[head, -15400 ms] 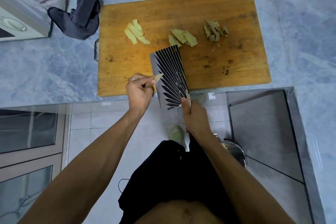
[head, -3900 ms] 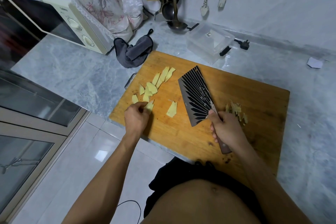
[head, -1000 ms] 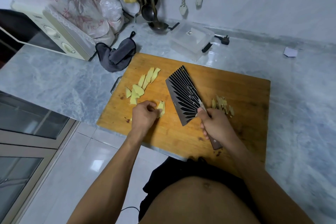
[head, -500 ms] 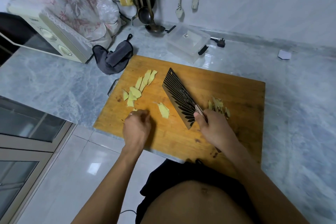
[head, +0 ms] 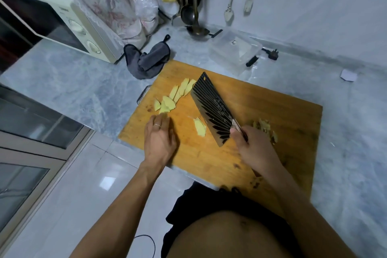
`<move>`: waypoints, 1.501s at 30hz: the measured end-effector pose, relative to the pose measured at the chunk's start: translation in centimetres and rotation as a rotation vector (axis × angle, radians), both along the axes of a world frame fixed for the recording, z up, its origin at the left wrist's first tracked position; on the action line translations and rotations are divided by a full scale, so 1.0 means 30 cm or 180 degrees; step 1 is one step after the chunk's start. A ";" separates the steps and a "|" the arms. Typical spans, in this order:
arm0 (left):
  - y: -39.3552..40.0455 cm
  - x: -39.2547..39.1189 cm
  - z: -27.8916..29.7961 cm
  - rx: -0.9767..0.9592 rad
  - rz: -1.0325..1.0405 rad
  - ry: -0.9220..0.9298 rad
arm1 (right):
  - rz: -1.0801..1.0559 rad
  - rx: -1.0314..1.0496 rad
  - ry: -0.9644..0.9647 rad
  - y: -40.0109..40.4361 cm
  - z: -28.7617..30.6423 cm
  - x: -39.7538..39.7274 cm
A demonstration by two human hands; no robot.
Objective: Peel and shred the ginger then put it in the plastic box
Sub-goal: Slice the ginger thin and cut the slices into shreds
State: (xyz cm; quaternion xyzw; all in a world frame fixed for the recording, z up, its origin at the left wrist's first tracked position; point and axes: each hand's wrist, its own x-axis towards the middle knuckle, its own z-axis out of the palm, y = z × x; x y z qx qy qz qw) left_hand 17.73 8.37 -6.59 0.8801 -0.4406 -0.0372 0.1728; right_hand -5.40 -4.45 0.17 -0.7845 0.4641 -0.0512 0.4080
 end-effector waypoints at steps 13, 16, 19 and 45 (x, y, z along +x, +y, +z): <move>-0.093 -0.134 -0.015 -0.0103 -0.0338 0.0876 | 0.0664 -0.0859 0.0626 0.014 0.013 -0.076; -0.094 -0.153 -0.030 -0.0194 -0.0313 0.0713 | 0.0847 -0.1038 0.0671 0.035 0.017 -0.070; -0.087 -0.163 -0.049 -0.0346 -0.0331 0.0612 | 0.1038 -0.1069 0.0673 0.067 0.019 -0.070; -0.068 -0.097 -0.098 -0.0691 -0.1621 -0.0097 | 0.0669 -0.0689 0.0791 0.087 -0.003 -0.025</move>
